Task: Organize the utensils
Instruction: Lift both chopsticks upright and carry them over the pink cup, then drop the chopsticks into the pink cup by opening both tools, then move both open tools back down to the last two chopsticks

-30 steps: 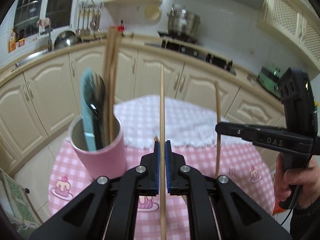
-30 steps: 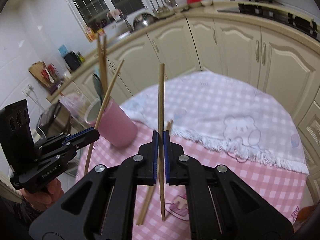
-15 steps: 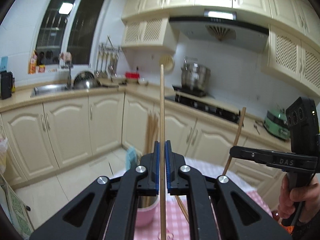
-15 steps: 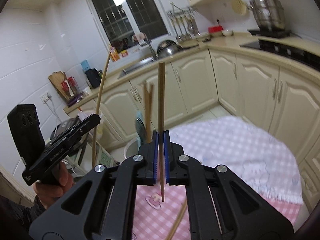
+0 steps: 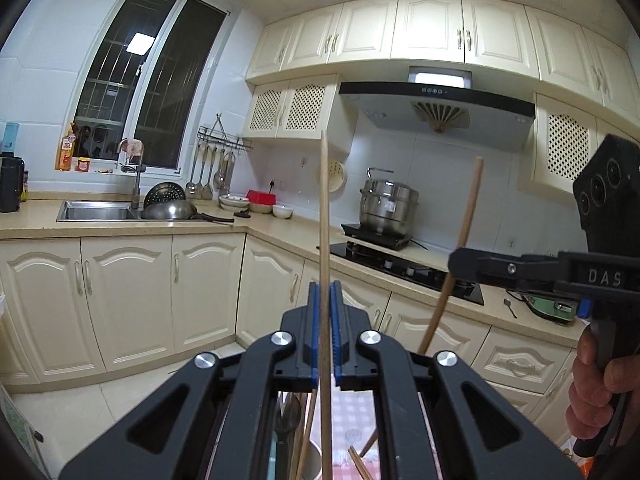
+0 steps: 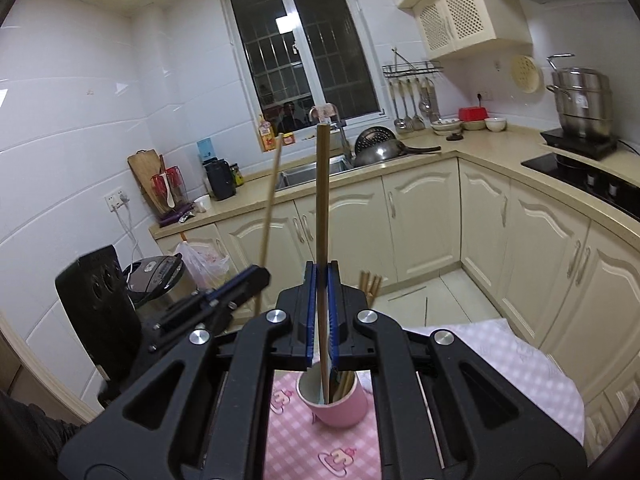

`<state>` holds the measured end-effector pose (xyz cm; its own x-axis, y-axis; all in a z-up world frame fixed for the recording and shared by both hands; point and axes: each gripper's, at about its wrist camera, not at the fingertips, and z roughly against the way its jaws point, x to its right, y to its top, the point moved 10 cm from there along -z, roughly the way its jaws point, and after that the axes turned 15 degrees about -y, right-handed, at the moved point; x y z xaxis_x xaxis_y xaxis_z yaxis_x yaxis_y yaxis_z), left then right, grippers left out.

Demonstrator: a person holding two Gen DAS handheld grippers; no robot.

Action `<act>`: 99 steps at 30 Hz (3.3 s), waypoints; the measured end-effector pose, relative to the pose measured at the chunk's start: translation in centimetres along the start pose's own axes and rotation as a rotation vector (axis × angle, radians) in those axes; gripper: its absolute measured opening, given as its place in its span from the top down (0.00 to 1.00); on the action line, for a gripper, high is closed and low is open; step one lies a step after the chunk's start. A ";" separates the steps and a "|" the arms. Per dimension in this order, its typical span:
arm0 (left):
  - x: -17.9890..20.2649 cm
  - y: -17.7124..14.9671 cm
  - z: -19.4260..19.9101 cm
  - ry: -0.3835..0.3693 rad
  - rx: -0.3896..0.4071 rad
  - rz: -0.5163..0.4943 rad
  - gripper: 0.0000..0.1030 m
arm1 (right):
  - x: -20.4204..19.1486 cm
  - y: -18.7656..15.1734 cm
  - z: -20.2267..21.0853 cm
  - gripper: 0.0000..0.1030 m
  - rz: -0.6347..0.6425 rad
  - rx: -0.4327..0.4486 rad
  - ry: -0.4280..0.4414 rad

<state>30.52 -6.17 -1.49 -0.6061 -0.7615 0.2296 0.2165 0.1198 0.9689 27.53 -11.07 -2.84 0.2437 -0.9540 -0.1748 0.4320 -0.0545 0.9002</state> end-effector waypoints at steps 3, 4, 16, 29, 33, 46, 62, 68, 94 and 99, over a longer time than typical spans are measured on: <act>-0.7 -0.1 -0.6 -0.005 0.007 0.011 0.95 | -0.4 0.2 -1.0 0.94 0.008 -0.007 0.007; -1.0 -0.1 -0.7 -0.004 0.009 0.013 0.95 | -0.5 0.2 -1.3 0.94 0.008 -0.010 0.010; -4.4 -3.7 -2.9 0.002 -0.013 0.057 0.95 | -1.3 -1.0 -5.5 0.94 0.017 -0.066 0.016; -6.9 -8.3 -4.2 0.031 -0.102 0.082 0.71 | -0.9 -3.8 -8.7 0.88 -0.007 -0.163 0.030; -7.0 -7.9 -2.6 0.046 -0.080 0.074 0.35 | 0.9 -4.1 -7.8 0.17 -0.053 -0.142 -0.010; -4.0 -6.9 1.6 0.074 -0.139 0.034 0.10 | 8.6 -6.4 -3.8 0.06 -0.203 -0.150 -0.159; 0.6 -9.0 3.1 0.076 -0.247 -0.003 0.10 | 12.6 -14.4 -1.7 0.06 -0.242 -0.274 -0.264; 1.3 -9.4 3.1 0.079 -0.266 -0.006 0.10 | 13.0 -16.1 -1.0 0.06 -0.239 -0.290 -0.286; 1.1 -17.9 2.6 0.131 -0.471 0.046 0.10 | 11.1 -28.6 -4.0 0.06 0.018 -0.561 -0.370; 0.6 -19.6 2.5 0.144 -0.513 0.070 0.10 | 11.0 -30.4 -5.0 0.06 0.064 -0.610 -0.391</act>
<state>24.06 -7.39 -20.08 -0.4736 -0.8468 0.2422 0.6205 -0.1257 0.7741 21.42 -18.40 -34.14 0.0063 -0.9917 0.1288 0.8624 0.0706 0.5012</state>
